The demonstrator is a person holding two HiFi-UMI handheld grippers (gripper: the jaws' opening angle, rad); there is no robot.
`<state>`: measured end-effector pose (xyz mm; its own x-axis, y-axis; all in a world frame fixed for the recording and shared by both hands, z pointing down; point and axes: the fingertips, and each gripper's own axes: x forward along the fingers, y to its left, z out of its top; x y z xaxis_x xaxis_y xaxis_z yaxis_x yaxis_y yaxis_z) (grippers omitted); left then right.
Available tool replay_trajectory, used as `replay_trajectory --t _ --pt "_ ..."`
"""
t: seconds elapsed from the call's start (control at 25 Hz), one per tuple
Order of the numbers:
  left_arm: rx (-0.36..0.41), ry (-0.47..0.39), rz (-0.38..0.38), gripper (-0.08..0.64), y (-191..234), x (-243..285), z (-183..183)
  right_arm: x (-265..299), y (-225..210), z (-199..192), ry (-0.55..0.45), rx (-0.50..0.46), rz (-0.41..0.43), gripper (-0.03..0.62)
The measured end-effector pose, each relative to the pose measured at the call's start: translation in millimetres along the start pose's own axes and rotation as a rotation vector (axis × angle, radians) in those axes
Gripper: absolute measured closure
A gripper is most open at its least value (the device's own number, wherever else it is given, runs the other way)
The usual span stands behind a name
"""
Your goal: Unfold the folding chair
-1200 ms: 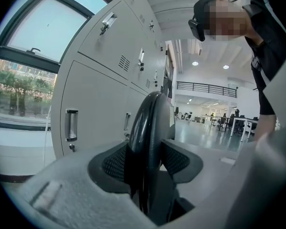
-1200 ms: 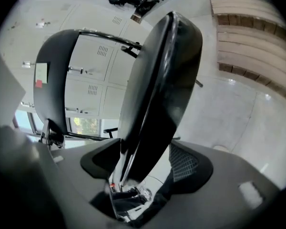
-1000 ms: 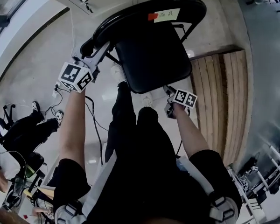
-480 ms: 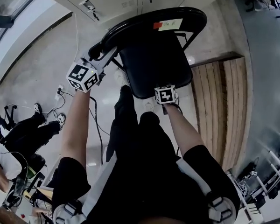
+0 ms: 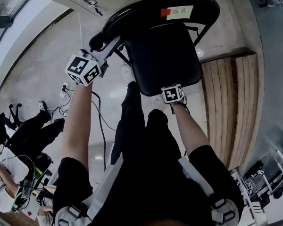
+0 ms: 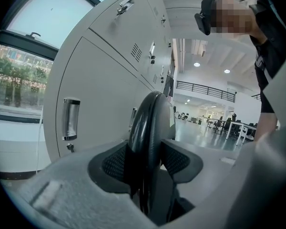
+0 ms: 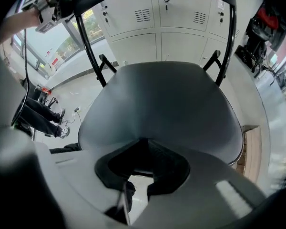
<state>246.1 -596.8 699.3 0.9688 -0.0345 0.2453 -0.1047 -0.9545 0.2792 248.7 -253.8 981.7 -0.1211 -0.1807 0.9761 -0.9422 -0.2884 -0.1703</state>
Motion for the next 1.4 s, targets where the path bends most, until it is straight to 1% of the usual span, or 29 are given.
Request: replay_trajectory --t 0.12,0.44,0.64,0.76,0.96,1.08,1.28,1.4 --pt "0.000 -0.011 -0.004 0.360 8.5 5.7 -0.9 7.2 1.3 -2.0 0.012 -0.031 -0.010 0.539" --pt "-0.006 -0.039 0.004 0.359 24.1 13.6 -9.3 29.3 2.2 -17.0 0.035 -0.008 -0.011 0.540" --pt "-0.023 -0.047 0.013 0.357 36.9 19.8 -16.7 40.8 1.1 -22.9 0.048 -0.036 -0.016 0.538" --pt "-0.021 -0.058 0.017 0.354 40.1 23.2 -19.5 45.5 -1.2 -26.6 0.056 -0.027 -0.020 0.539" --pt "-0.015 -0.064 0.027 0.351 45.1 24.6 -24.6 52.8 -0.2 -30.7 0.107 -0.006 0.002 0.540" --pt "-0.013 -0.067 0.030 0.350 47.4 26.8 -29.3 57.2 -0.3 -36.2 0.123 -0.025 -0.003 0.540" --pt "-0.018 -0.085 0.017 0.350 58.0 31.4 -33.3 66.3 1.9 -34.8 0.142 -0.016 0.013 0.540" --pt "-0.029 -0.085 0.016 0.350 61.1 31.4 -36.1 69.5 3.4 -38.2 0.154 -0.029 0.017 0.540"
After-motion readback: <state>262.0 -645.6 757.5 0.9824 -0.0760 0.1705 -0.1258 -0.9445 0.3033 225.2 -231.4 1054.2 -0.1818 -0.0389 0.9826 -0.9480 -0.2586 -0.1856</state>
